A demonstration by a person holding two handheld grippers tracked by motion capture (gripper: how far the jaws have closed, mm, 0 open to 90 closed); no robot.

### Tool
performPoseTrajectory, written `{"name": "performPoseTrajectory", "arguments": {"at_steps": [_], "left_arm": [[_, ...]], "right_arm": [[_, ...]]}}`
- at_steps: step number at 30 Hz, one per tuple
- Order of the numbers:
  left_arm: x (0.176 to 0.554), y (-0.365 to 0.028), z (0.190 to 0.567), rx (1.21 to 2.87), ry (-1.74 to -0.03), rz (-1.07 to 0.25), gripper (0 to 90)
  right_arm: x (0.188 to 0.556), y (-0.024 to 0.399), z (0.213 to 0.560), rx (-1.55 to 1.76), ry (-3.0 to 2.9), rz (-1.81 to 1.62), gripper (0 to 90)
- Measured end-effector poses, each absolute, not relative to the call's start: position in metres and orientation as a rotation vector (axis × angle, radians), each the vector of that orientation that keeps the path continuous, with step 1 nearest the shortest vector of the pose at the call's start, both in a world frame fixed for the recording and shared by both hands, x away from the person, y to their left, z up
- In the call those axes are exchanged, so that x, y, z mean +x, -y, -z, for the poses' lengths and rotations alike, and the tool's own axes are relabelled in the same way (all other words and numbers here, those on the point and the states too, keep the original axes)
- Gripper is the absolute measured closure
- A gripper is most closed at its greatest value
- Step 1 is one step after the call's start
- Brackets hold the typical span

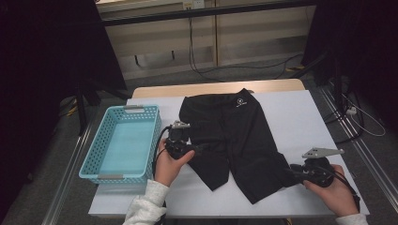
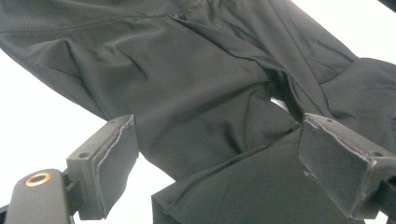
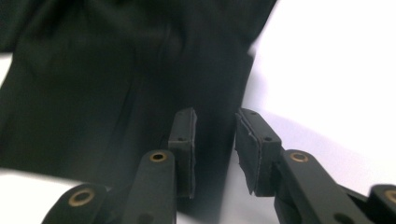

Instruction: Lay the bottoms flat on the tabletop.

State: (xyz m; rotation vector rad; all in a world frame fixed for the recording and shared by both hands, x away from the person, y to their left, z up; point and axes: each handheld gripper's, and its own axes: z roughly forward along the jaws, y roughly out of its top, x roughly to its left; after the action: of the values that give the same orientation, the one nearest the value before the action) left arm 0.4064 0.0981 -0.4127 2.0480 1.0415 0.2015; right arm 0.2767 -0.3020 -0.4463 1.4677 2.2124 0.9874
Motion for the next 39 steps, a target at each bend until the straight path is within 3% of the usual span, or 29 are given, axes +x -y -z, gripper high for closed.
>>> {"name": "performPoseTrajectory", "arguments": {"at_steps": [6,11,20,22,24,25,32,39], "left_arm": [[0.406,-0.099,0.414,2.058,-1.043,-0.202,12.6],[0.406,-0.101,0.415,2.052,-1.051,-0.202,12.6],[0.406,-0.100,0.413,2.061,-1.038,-0.195,12.7],[0.406,-0.097,0.414,2.057,-1.039,-0.200,12.6],[0.405,-0.097,0.414,2.056,-1.037,-0.199,12.6],[0.405,-0.097,0.414,2.058,-1.039,-0.199,12.6],[0.404,-0.099,0.418,2.075,-1.046,-0.207,12.7],[0.401,-0.104,0.418,2.074,-1.058,-0.219,12.6]], "right_arm": [[0.299,0.305,0.455,1.550,-2.134,-1.004,72.7],[0.301,0.301,0.459,1.540,-2.171,-1.014,89.8],[0.277,0.308,0.454,1.526,-2.262,-0.998,90.0],[0.274,0.306,0.452,1.497,-2.286,-0.977,86.9],[0.275,0.304,0.448,1.469,-2.294,-0.990,70.7],[0.276,0.303,0.446,1.463,-2.271,-0.986,67.3],[0.304,0.307,0.438,1.473,-2.135,-1.025,62.8],[0.340,0.305,0.452,1.518,-2.048,-1.017,66.0]]}}
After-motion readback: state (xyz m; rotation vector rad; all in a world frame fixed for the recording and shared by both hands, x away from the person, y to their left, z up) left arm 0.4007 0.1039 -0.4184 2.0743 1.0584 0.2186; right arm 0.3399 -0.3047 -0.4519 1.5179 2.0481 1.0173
